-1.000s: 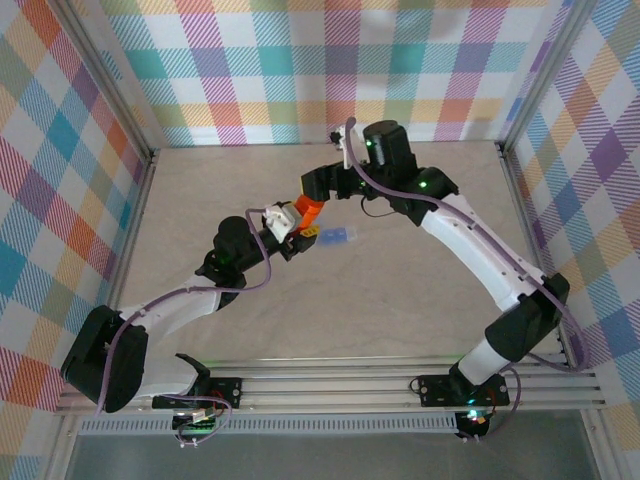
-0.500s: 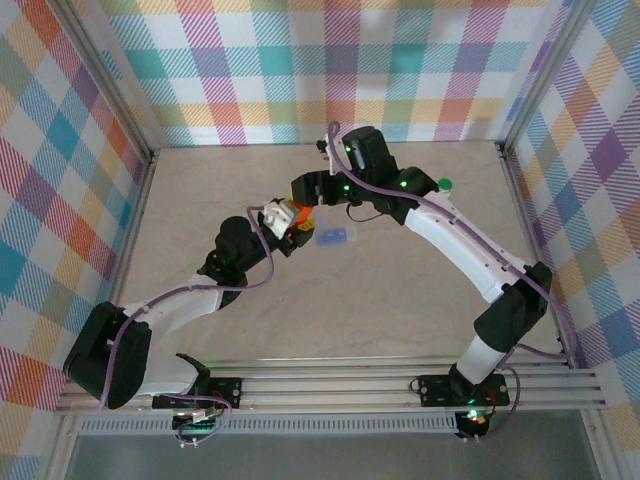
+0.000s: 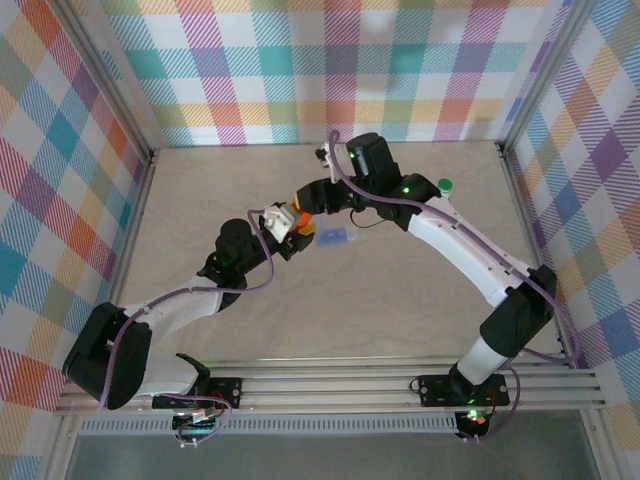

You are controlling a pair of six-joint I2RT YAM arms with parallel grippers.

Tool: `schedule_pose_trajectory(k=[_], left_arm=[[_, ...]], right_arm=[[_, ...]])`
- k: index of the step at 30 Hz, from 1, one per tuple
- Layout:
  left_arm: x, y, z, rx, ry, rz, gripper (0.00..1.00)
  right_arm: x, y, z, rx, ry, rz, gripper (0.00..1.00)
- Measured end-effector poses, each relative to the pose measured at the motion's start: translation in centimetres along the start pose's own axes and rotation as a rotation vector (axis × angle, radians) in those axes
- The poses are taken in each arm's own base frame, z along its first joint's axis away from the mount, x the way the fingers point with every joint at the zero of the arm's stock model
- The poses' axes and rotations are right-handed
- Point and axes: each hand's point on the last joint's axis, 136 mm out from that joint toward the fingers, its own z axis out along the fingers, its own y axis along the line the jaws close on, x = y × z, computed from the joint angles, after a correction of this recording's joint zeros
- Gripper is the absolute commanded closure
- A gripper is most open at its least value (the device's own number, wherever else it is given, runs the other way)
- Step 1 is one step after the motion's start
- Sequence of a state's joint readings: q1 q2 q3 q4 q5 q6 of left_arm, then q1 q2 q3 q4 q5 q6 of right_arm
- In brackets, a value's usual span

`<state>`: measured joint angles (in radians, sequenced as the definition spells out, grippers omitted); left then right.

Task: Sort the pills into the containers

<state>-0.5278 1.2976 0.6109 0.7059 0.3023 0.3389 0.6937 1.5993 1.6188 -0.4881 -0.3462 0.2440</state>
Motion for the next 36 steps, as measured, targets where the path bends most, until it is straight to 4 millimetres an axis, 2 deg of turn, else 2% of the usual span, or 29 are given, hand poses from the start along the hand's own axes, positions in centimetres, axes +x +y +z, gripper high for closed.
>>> schedule_pose_trajectory(k=[4, 8, 13, 15, 18, 21, 24, 26, 29, 33, 36], left_arm=[[-1.2, -2.6, -0.9, 0.141, -0.043, 0.028, 1.0], [-3.0, -6.1, -2.0, 0.329, -0.099, 0.068, 1.0], [-3.5, -7.6, -2.7, 0.43, -0.108, 0.07, 1.0], [-3.3, -7.9, -2.8, 0.449, -0.098, 0.061, 1.0], [-3.0, -8.1, -2.9, 0.47, -0.083, 0.05, 1.0], [-2.9, -8.2, -3.0, 0.482, -0.075, 0.043, 1.0], [-3.0, -8.0, -2.8, 0.478, -0.072, 0.041, 1.0], [-3.0, -7.9, -2.8, 0.477, -0.069, 0.04, 1.0], [-2.9, -7.8, -2.5, 0.476, -0.063, 0.037, 1.0], [-2.0, -7.6, -2.2, 0.464, -0.035, 0.024, 1.0], [-1.5, -7.1, -1.7, 0.429, -0.014, 0.02, 1.0]], right_arm=[[1.8, 2.1, -2.6, -0.161, 0.01, -0.271, 0.61], [3.9, 4.8, -5.7, -0.316, 0.005, -0.608, 0.6], [4.9, 5.6, -6.7, -0.389, 0.005, -0.794, 0.56], [5.1, 5.6, -6.6, -0.407, 0.021, -0.815, 0.53], [5.6, 5.5, -6.4, -0.429, 0.037, -0.834, 0.44], [5.9, 5.4, -6.3, -0.433, 0.046, -0.842, 0.31], [5.8, 5.2, -6.4, -0.426, 0.051, -0.826, 0.11], [5.6, 5.1, -6.5, -0.419, 0.051, -0.813, 0.04], [5.1, 4.9, -6.7, -0.398, 0.047, -0.79, 0.0], [4.1, 3.9, -6.4, -0.319, 0.044, -0.727, 0.01], [2.4, 2.7, -6.0, -0.209, 0.026, -0.622, 0.01]])
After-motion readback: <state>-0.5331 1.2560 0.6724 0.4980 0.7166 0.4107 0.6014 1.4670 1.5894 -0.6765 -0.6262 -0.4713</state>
